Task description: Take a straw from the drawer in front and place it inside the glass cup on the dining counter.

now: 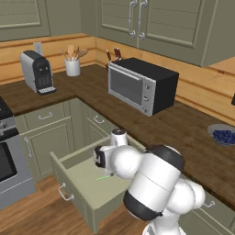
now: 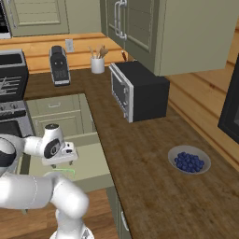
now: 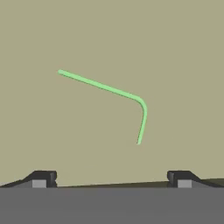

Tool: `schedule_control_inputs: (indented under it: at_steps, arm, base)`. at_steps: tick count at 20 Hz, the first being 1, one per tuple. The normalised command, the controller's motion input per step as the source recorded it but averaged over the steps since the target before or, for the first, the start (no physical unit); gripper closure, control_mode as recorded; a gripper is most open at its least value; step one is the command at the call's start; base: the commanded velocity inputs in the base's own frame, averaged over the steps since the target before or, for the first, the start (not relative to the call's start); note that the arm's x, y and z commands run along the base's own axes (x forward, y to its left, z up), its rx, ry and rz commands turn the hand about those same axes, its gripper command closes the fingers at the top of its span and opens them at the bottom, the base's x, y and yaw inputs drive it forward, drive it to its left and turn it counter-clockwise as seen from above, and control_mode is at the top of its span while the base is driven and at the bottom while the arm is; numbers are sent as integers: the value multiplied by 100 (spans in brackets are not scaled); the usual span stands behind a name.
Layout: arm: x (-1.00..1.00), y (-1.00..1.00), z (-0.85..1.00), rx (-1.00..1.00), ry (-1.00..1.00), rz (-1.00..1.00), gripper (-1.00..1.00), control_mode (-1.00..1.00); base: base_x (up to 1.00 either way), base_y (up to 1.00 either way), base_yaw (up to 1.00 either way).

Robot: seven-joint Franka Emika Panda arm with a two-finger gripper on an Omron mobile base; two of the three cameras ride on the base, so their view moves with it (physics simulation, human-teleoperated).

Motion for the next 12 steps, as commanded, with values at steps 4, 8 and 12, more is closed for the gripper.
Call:
schedule_control_inputs:
  at_steps: [4, 8, 12]
  arm:
    - [0, -35, -25, -2, -3, 8, -100, -100]
    - [6, -33, -4, 0, -1, 11, -100, -100]
    - [14, -5, -8, 0, 0, 16, -100, -100]
  base:
    - [0, 0, 0]
    - [0, 0, 0]
    - [0, 0, 0]
